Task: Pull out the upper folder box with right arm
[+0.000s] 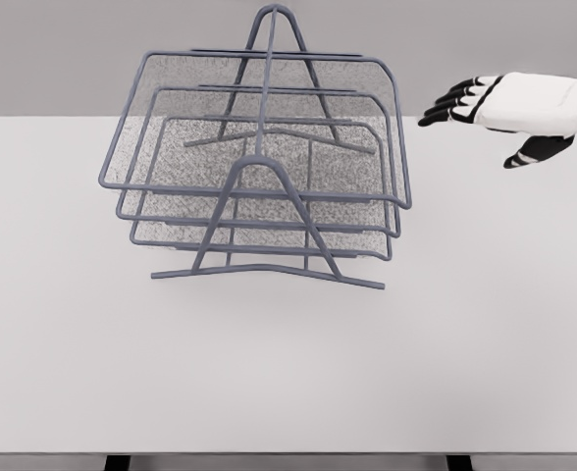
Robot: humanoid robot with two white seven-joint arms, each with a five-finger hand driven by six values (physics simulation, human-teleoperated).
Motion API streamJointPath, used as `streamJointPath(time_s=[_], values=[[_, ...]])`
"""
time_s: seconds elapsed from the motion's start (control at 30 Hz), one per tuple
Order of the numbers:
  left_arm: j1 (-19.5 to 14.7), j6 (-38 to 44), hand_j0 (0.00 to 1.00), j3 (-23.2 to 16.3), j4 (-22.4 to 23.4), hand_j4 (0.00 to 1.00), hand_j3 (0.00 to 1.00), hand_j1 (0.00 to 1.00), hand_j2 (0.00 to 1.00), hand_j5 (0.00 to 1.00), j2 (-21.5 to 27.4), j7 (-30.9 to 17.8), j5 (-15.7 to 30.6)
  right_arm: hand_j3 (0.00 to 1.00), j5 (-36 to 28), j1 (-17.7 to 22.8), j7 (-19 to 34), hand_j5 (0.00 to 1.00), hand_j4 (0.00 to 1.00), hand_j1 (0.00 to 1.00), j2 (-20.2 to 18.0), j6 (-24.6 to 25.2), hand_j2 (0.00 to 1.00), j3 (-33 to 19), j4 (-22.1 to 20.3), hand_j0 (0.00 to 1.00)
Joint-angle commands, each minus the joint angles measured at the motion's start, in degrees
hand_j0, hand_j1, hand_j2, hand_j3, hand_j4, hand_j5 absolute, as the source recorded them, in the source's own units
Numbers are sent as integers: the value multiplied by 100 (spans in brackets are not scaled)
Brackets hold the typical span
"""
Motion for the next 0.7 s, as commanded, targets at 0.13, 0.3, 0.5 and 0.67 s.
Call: streamJointPath(time_s=[0.13, 0.3, 0.5, 0.67], values=[[0, 0, 100, -1, 1, 100, 100, 100, 100, 100, 0, -1, 0, 100, 424, -132, -2, 100, 100, 100, 1037, -73, 100, 154, 1381, 100], [0, 0, 100, -1, 1, 100, 100, 100, 100, 100, 0, -1, 0, 100, 618, -668, -2, 100, 100, 100, 1679, -73, 100, 189, 1698, 100], [0, 0, 100, -1, 1, 100, 100, 100, 100, 100, 0, -1, 0, 100, 626, -624, -2, 100, 100, 100, 1820, -73, 100, 321, 1417, 100], [0, 0, 100, -1, 1, 100, 100, 100, 100, 100, 0, -1, 0, 100, 626, -457, -2, 100, 100, 100, 1522, -73, 100, 321, 1153, 100]])
